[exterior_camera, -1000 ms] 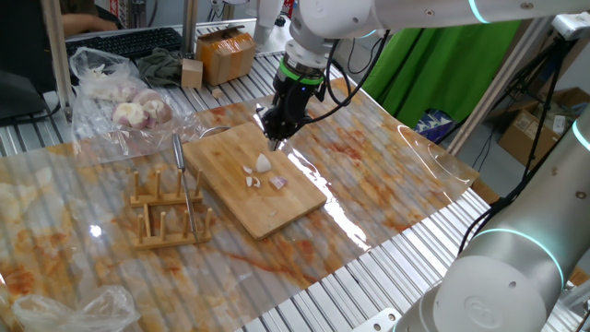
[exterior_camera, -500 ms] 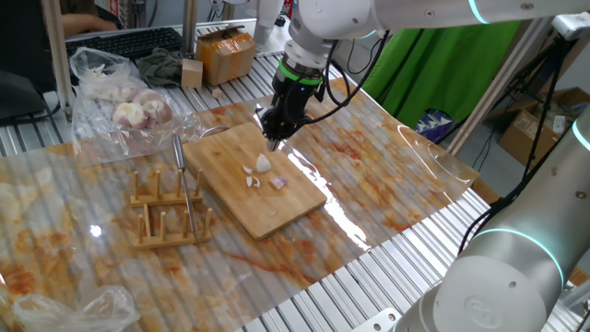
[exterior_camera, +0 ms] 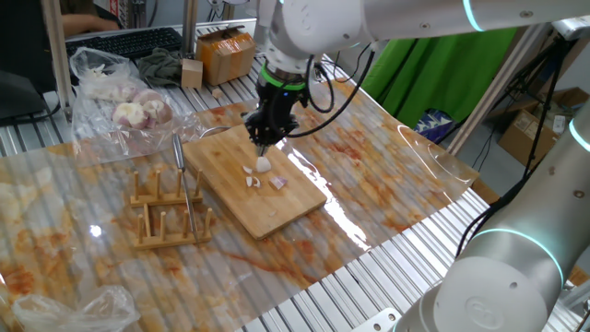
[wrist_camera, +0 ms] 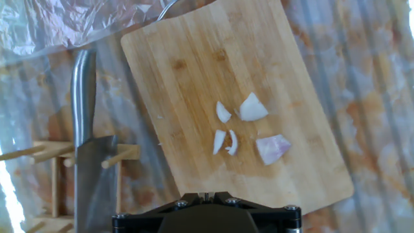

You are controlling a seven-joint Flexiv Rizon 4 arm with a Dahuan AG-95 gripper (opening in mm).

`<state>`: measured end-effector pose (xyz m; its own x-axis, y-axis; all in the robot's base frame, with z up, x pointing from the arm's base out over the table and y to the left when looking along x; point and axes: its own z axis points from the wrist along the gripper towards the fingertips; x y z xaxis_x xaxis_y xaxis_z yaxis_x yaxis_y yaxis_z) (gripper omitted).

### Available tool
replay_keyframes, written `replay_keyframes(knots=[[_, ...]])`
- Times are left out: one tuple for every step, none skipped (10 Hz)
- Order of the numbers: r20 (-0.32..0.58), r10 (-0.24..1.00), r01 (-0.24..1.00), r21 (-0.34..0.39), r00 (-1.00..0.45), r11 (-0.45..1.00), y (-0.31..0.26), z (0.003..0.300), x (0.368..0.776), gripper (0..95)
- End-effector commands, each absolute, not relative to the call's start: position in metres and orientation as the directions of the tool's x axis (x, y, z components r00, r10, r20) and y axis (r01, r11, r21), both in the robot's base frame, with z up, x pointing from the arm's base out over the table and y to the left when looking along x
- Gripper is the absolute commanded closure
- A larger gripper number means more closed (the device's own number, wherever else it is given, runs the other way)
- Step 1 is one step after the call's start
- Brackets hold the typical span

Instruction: Chop the onions

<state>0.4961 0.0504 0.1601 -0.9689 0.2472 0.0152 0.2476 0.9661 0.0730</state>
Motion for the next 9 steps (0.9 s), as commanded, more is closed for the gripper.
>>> replay_keyframes(knots=[[0.014, 0.272, 0.272, 0.069, -0.962, 0.96, 0.066, 0.156, 0.495, 95.0], [0.018, 0.284, 0.284, 0.068, -0.959, 0.956, 0.076, 0.157, 0.492, 95.0], [0.019, 0.292, 0.293, 0.067, -0.956, 0.954, 0.085, 0.157, 0.491, 95.0], [0.019, 0.3, 0.301, 0.066, -0.954, 0.951, 0.091, 0.155, 0.491, 95.0], [0.018, 0.299, 0.3, 0.067, -0.954, 0.952, 0.095, 0.153, 0.491, 95.0], [0.014, 0.3, 0.3, 0.059, -0.954, 0.952, 0.101, 0.151, 0.494, 95.0], [0.013, 0.302, 0.302, 0.054, -0.953, 0.952, 0.106, 0.147, 0.497, 95.0], [0.009, 0.308, 0.308, 0.05, -0.951, 0.95, 0.111, 0.145, 0.499, 95.0], [0.008, 0.311, 0.311, 0.047, -0.95, 0.949, 0.114, 0.145, 0.501, 95.0]])
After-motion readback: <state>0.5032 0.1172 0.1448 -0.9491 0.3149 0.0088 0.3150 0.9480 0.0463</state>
